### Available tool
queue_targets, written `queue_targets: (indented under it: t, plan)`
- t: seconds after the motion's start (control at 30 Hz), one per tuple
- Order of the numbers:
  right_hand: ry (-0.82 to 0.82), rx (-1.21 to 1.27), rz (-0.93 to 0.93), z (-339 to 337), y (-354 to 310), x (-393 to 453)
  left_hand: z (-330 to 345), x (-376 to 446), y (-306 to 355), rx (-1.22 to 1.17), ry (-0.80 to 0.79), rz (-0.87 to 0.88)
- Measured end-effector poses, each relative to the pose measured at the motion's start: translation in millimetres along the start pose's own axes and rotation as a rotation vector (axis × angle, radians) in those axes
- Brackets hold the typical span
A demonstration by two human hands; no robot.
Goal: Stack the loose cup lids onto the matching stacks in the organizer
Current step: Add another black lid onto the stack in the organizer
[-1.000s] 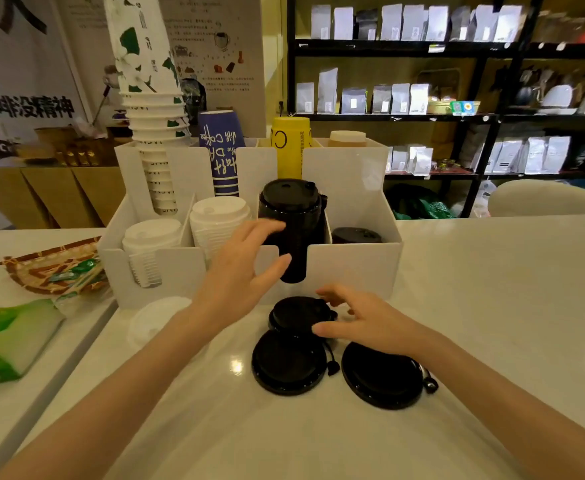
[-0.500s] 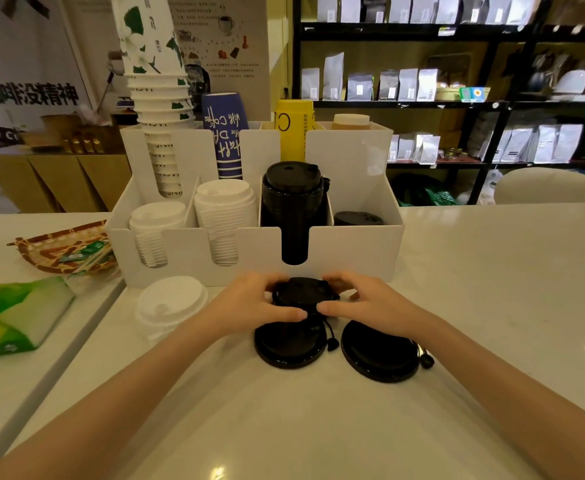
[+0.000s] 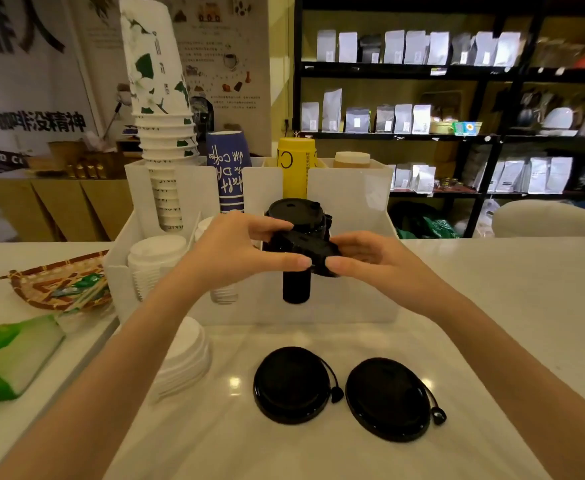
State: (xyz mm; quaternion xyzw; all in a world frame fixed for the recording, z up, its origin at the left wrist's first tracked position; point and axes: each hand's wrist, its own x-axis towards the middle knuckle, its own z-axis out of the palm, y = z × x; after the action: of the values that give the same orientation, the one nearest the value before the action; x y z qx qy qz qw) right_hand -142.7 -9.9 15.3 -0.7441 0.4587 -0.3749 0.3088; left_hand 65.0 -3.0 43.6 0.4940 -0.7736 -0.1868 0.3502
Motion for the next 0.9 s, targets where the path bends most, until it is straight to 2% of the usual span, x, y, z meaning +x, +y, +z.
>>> queue_targets:
  t: [0.27, 0.5, 0.63, 0.77, 0.9]
  plan:
    - [0.173, 0.122, -0.107, -20.2, -25.5, 32.2, -15.3, 27.2, 0.2, -0.224, 0.118, 0.03]
    - [0.338, 0.039, -0.189, -11.1, -15.0, 62.9, -1.3, 56.8, -17.8, -0.339, 0.173, 0.081]
    - [0.277, -0.047, -0.214, -1.8, 0.3, 78.1, 7.3, 70.3, -33.6, -0.325, 0.166, 0.077]
    - [0.201, -0.035, -0.167, 4.3, 12.4, 85.6, 10.9, 75.1, -42.9, -0.225, 0.168, 0.026]
    - [0.158, 0.001, -0.123, 5.0, 18.1, 88.4, 9.8, 76.2, -45.8, -0.226, 0.132, -0.01]
